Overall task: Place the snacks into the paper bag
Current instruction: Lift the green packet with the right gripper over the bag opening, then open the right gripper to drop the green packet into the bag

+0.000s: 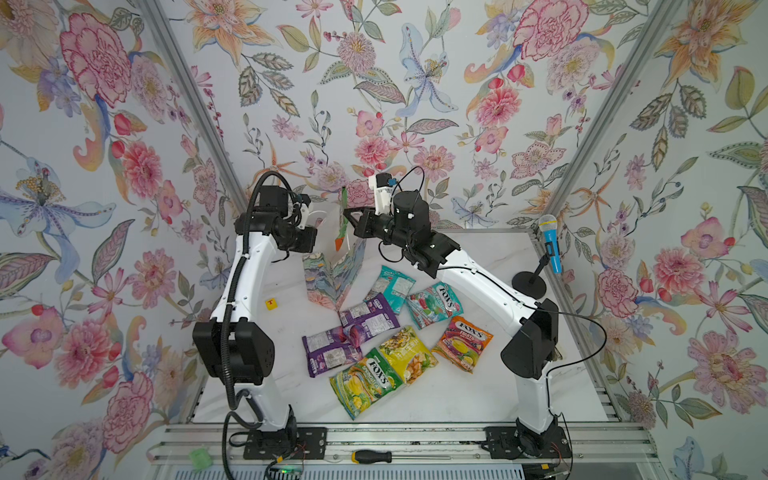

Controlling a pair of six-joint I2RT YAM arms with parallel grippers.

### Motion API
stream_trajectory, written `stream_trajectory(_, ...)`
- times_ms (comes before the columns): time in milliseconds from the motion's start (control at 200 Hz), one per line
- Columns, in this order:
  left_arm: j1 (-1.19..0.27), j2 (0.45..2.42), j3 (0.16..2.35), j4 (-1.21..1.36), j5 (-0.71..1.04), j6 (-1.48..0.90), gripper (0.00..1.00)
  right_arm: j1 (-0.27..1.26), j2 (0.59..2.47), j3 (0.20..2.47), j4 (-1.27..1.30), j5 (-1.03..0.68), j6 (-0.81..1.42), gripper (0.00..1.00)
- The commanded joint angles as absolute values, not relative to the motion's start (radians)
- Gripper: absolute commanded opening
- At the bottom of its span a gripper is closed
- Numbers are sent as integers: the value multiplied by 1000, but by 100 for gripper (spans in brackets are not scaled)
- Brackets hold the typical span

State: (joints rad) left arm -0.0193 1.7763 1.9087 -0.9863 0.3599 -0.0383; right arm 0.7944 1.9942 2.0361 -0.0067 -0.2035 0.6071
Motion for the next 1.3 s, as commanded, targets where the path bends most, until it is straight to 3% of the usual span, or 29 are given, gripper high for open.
stream_trajectory(0, -24, 1790, 1905, -989, 353, -43, 0, 792, 1933, 1981, 90, -181, 602, 0)
stream_trajectory(916, -24, 1786, 1890, -985, 334, -40, 0, 808, 1956, 1862, 130, -169, 730, 0)
stream_trajectory(1116, -22, 1788, 1890, -985, 336, -40, 0, 801, 1941, 1876, 130, -172, 709, 39)
stream_trajectory(1296, -21, 1786, 1888, -983, 336, -40, 0, 776, 1904, 1868, 135, -164, 694, 46)
